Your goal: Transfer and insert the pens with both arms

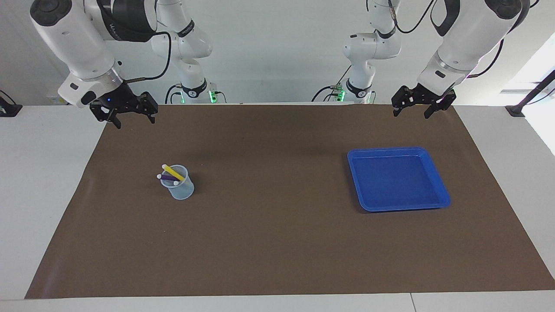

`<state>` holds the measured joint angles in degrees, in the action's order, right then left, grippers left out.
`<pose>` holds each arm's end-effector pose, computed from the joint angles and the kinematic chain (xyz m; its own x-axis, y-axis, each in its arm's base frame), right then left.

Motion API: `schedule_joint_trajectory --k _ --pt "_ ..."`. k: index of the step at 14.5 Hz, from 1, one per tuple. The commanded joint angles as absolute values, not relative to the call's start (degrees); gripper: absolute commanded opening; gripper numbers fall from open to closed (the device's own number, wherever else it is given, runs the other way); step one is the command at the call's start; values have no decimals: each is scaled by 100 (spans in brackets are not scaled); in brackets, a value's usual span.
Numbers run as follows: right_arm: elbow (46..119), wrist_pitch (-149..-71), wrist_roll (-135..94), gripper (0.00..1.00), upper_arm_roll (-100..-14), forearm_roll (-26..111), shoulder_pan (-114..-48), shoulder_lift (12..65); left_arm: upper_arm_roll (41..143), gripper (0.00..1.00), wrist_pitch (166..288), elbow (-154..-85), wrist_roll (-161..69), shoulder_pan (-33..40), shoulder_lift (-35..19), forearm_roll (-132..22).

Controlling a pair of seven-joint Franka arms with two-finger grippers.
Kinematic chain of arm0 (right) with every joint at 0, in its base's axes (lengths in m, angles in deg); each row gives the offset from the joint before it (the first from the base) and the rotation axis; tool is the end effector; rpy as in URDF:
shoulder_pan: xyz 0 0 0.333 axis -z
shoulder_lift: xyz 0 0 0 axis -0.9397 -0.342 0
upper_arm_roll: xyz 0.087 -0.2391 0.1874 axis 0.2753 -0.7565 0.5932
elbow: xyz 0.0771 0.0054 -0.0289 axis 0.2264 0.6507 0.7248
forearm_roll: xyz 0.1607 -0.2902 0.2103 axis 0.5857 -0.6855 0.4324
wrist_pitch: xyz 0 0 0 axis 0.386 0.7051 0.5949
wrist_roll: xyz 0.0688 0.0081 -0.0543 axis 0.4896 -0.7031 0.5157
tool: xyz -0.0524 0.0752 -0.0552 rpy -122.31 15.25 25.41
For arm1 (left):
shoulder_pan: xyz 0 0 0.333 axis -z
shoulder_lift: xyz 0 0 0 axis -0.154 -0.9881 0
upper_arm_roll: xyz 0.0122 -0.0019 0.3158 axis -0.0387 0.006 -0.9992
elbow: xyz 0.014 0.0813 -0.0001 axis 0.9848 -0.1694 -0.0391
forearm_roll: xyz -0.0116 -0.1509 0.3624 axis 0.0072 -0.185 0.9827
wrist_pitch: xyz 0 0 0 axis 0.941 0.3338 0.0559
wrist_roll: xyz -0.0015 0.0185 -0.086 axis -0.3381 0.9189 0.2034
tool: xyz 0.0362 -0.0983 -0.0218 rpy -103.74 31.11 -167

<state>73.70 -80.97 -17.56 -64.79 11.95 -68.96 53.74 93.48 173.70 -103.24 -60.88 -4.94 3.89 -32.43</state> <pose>0.5474 -0.0162 0.5885 0.9827 0.1557 -0.1001 0.1550 -0.9878 -0.0140 0.5291 -0.0831 0.6109 0.9852 -0.1378 -0.1024 -0.1340 -0.9900 0.0432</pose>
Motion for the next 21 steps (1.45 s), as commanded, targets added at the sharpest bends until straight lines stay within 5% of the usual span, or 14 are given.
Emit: schedule_joint_trajectory --k 1,21 --pt "7279 -8106 -1874 100 -6551 1072 -6965 5388 9261 100 17412 -10328 -6142 -420 409 -3119" --pt "7068 -7947 -1989 100 -6543 1055 -6930 5406 9261 100 17658 -10363 -6142 -570 427 -2944"
